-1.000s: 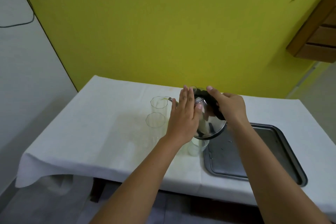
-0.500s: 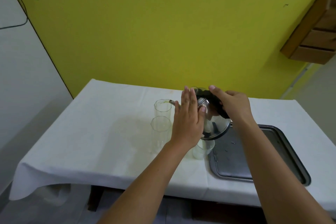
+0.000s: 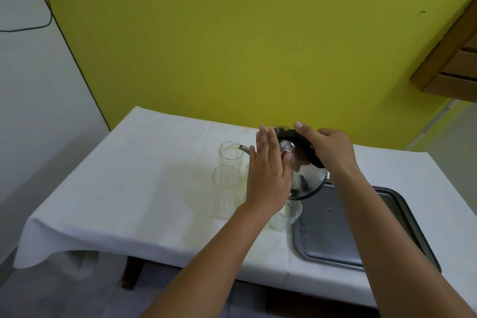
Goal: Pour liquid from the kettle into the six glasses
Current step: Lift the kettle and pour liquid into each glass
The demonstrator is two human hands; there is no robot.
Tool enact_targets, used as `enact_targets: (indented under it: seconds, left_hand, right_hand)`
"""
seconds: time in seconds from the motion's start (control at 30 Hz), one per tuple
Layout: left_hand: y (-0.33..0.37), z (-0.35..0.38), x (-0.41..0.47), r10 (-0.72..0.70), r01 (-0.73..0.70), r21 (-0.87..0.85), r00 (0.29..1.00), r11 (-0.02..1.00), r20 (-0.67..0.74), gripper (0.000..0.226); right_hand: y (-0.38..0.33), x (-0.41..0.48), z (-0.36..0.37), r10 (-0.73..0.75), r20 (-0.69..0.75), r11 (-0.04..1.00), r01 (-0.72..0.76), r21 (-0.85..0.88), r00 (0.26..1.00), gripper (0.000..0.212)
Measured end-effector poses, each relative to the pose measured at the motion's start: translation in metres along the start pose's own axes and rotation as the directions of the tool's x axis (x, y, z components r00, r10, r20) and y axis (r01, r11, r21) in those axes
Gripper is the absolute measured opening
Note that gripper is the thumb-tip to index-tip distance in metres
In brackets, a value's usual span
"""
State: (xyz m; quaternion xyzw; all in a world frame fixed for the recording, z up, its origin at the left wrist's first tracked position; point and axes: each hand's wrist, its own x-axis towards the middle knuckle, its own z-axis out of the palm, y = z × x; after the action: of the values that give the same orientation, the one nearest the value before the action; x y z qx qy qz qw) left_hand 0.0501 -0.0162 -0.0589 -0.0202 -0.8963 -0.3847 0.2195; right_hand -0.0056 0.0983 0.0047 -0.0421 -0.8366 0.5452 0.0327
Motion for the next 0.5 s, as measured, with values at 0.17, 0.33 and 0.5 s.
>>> enact_targets:
  seconds: [0.17, 0.33, 0.5]
  left_hand:
    - [0.004, 0.003, 0.002, -0.032, 0.032, -0.002, 0.999, 0.999, -0.017, 0.075]
    - [0.006, 0.008, 0.002, -0.059, 0.059, 0.001, 0.998, 0.998, -0.012, 0.072]
    - [0.008, 0.012, 0.003, -0.075, 0.075, -0.002, 0.997, 0.997, -0.023, 0.072]
  right_hand:
    - [-0.003, 0.006, -0.001, -0.018, 0.032, 1.000, 0.019, -0.012, 0.999, 0.059]
    - [-0.003, 0.010, -0.005, -0.042, 0.059, 0.998, 0.044, -0.045, 0.997, 0.061]
    - [-0.002, 0.014, -0.008, -0.067, 0.064, 0.995, 0.072, -0.075, 0.996, 0.062]
